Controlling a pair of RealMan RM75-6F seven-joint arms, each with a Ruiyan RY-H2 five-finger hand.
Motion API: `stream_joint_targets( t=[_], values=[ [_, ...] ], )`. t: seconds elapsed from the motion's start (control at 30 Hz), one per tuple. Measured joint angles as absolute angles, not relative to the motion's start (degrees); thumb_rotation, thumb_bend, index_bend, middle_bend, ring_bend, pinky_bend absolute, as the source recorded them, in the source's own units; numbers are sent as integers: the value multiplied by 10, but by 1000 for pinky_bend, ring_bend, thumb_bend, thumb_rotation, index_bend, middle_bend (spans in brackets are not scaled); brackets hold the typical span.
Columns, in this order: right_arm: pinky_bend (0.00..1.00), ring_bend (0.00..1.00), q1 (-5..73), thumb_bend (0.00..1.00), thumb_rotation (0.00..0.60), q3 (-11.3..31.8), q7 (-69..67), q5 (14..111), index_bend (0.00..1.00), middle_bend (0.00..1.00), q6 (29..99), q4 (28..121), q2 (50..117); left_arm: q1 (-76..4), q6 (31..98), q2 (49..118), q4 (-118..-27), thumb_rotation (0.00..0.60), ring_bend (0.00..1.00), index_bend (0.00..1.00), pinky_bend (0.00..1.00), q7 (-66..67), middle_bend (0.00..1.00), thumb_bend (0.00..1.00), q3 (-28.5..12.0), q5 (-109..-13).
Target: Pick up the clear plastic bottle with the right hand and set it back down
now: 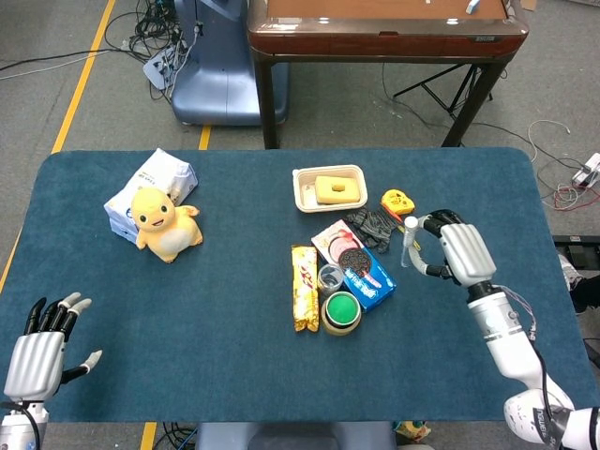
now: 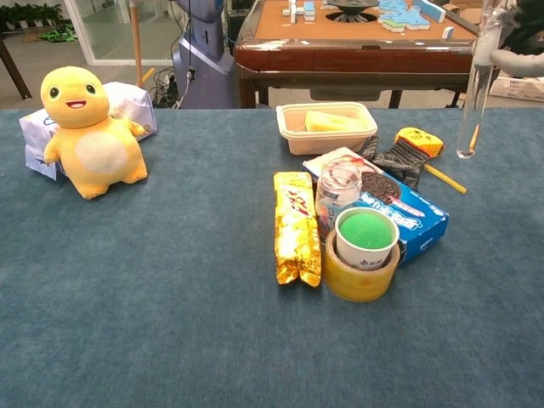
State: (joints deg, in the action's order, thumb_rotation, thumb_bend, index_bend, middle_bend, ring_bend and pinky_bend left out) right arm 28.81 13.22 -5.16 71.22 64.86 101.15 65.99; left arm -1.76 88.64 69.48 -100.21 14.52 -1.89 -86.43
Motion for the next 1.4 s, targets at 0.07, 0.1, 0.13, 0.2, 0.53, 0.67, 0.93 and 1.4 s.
stream_joint_targets(
  t=[0.07, 0.1, 0.13, 0.2, 0.53, 0.67, 0.93, 1.4],
  values=[
    [182, 288, 288, 593, 600, 133, -91, 711, 661, 437, 639, 1012, 661, -16, 888, 694, -1002, 600, 119, 194, 0, 144, 122, 201, -19, -864],
    [182, 289, 287, 593, 600, 133, -110, 712, 663, 438, 634, 1011, 662, -16, 889, 694, -1002, 600, 119, 194, 0, 144, 122, 201, -19, -863],
    [182, 291, 287, 593, 600, 133, -128, 713, 663, 439, 630, 1009, 663, -15, 889, 693, -1001, 600, 119, 194, 0, 144, 122, 201, -19, -862],
    [182, 294, 286, 593, 600, 132, -165, 717, 665, 439, 619, 1000, 666, -15, 890, 693, -1001, 600, 119, 194, 0, 143, 122, 201, -19, -860],
    [182, 314, 281, 593, 600, 119, -56, 749, 674, 462, 664, 924, 705, -16, 887, 695, -1000, 600, 120, 194, 0, 144, 122, 201, -19, -859],
    [183, 314, 278, 593, 600, 119, -33, 746, 674, 462, 665, 923, 712, -16, 887, 696, -999, 600, 120, 194, 0, 144, 122, 201, -19, -858],
    [183, 314, 272, 593, 600, 122, -224, 745, 674, 463, 628, 942, 697, -17, 885, 695, -999, 600, 119, 194, 0, 146, 122, 201, -20, -858],
    [183, 314, 264, 593, 600, 118, -104, 765, 674, 463, 668, 896, 725, -19, 883, 696, -1001, 600, 119, 194, 0, 149, 122, 201, -20, -856]
  ],
)
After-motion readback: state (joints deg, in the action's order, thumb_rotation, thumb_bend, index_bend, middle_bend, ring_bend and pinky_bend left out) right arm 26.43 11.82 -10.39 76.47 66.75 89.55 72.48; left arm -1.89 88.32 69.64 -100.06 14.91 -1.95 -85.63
